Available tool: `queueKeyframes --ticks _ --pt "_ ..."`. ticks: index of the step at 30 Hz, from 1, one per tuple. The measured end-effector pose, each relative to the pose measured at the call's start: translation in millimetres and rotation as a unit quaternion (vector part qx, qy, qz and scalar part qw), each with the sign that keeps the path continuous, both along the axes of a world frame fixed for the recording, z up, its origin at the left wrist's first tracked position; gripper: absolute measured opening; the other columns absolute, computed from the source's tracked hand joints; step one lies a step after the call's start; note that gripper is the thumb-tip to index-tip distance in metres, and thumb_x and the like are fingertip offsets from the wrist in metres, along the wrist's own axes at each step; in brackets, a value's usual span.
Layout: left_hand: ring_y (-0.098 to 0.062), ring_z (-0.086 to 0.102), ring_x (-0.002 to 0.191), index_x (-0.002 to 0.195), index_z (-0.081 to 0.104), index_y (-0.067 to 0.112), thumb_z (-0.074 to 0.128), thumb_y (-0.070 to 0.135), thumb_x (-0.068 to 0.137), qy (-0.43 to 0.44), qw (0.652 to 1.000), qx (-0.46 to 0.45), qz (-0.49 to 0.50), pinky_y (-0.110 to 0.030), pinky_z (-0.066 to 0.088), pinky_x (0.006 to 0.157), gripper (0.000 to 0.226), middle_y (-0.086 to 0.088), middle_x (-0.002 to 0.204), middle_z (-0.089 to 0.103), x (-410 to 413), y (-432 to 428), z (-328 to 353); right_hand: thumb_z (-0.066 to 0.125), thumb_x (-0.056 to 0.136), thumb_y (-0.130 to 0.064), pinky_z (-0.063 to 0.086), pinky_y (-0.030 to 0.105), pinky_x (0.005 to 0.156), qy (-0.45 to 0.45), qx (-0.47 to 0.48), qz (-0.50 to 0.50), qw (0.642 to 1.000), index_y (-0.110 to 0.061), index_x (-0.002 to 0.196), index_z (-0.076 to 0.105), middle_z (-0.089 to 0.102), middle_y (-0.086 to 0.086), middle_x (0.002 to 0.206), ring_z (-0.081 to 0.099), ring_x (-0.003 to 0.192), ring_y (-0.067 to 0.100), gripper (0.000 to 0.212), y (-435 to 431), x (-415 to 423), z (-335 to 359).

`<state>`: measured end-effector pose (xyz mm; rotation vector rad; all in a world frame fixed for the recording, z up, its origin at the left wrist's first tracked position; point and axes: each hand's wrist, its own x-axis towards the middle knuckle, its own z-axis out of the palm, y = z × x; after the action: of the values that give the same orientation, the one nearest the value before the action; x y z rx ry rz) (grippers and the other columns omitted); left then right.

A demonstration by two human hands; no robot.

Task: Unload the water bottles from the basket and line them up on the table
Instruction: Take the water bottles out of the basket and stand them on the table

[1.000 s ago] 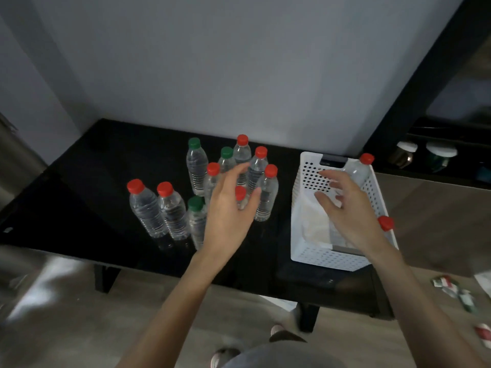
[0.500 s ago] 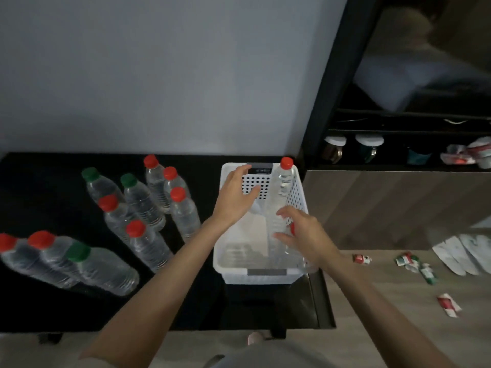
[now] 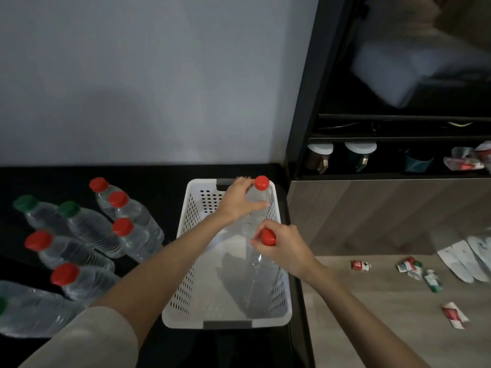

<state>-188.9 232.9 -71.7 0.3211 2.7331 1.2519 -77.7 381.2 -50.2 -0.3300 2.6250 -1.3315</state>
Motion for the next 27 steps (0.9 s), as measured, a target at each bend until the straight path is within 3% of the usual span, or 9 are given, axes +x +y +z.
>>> queueKeyframes --ticks 3,6,11,14,17,22,27 --pt "-0.015 0.057 0.108 0.124 0.056 0.020 0.089 0.034 0.064 -0.017 0.999 0.008 -0.037 -0.031 0.046 0.096 0.070 0.004 0.115 0.059 0.3 2.1 -3.7 0.072 0.085 -0.024 0.046 0.013 0.069 -0.003 -0.011 -0.025 1.000 -0.019 0.082 0.063 0.065 -0.003 0.068 0.062 0.066 0.007 0.011 6.4 -4.7 -2.7" --pt "-0.014 0.060 0.110 0.128 0.048 0.022 0.087 0.031 0.068 -0.037 0.997 0.022 -0.063 -0.030 0.048 0.096 0.072 0.003 0.119 0.064 4.4 5.0 -7.0 0.072 0.085 -0.023 0.045 0.010 0.068 -0.008 -0.019 -0.031 0.999 -0.016 0.084 0.063 0.064 -0.004 0.066 0.062 0.065 0.004 0.011 10.0 -7.1 -2.5" --pt "-0.018 0.065 0.103 0.125 0.054 0.023 0.088 0.034 0.066 -0.019 0.999 0.031 0.003 -0.039 0.050 0.096 0.070 0.003 0.111 0.069 7.2 -3.5 -15.3 0.069 0.086 -0.024 0.048 0.019 0.066 -0.003 -0.016 -0.016 1.000 -0.016 0.087 0.061 0.065 0.003 0.070 0.061 0.065 0.012 0.011 2.4 -6.1 -2.4" --pt "-0.016 0.066 0.099 0.123 0.058 0.020 0.089 0.029 0.064 -0.019 0.997 0.047 0.058 -0.030 0.049 0.094 0.067 0.006 0.103 0.069 11.9 -12.4 -15.5 0.066 0.089 -0.026 0.045 0.022 0.060 -0.003 0.000 -0.015 1.000 -0.015 0.087 0.057 0.060 0.011 0.068 0.052 0.056 0.012 0.014 -3.8 -4.7 -0.3" --pt "-0.009 0.065 0.089 0.116 0.061 0.019 0.088 0.026 0.066 0.008 0.994 0.057 0.090 -0.026 0.051 0.089 0.057 0.009 0.095 0.067 21.2 -19.6 -12.4 0.064 0.091 -0.024 0.041 0.016 0.054 0.000 -0.007 -0.010 1.000 -0.014 0.087 0.054 0.056 0.009 0.066 0.047 0.053 0.007 0.015 -7.1 -1.6 1.6" --pt "-0.011 0.067 0.089 0.103 0.064 0.023 0.087 0.033 0.066 0.054 0.988 0.050 0.137 -0.026 0.053 0.082 0.044 0.011 0.091 0.067 40.5 -37.0 10.0 0.067 0.090 -0.020 0.041 0.008 0.062 0.017 -0.019 0.002 1.000 -0.016 0.085 0.054 0.062 0.001 0.076 0.056 0.067 0.000 0.014 -11.5 1.5 12.6" --pt "-0.008 0.069 0.082 0.095 0.061 0.029 0.079 0.056 0.059 0.091 0.974 0.047 0.201 -0.032 0.058 0.078 0.049 0.011 0.088 0.070 71.2 -64.1 63.9 0.071 0.087 -0.025 0.040 0.009 0.060 0.105 -0.013 -0.019 0.994 -0.024 0.080 0.055 0.063 -0.002 0.071 0.058 0.067 0.010 0.017 -19.8 -5.1 49.7"
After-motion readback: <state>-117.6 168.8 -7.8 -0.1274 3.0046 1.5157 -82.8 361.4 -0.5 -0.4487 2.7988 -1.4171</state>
